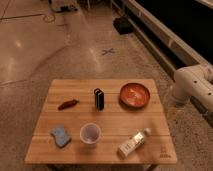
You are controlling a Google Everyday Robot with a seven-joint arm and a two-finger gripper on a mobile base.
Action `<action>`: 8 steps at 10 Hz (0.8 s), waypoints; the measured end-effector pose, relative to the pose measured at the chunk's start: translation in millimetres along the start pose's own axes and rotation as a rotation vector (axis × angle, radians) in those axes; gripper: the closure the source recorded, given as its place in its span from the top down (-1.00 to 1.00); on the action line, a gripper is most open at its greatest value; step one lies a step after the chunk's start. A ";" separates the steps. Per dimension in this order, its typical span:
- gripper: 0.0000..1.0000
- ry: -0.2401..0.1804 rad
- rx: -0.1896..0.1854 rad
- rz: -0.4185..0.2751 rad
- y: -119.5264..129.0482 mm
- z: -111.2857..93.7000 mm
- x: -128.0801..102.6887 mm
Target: Knock the eraser over
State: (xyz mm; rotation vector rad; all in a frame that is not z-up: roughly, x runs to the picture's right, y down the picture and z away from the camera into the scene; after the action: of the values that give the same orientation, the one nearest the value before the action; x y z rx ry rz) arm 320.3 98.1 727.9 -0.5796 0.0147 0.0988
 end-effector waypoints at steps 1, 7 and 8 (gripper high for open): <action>0.27 -0.001 -0.002 0.000 0.6 1.3 -0.1; 0.27 0.011 0.040 -0.169 -5.0 19.8 -88.2; 0.27 0.011 0.048 -0.187 -5.2 22.6 -96.4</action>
State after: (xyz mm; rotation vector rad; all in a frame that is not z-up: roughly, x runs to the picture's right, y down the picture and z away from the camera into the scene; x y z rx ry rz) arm 224.5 97.6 753.7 -0.5310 -0.0265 -0.0862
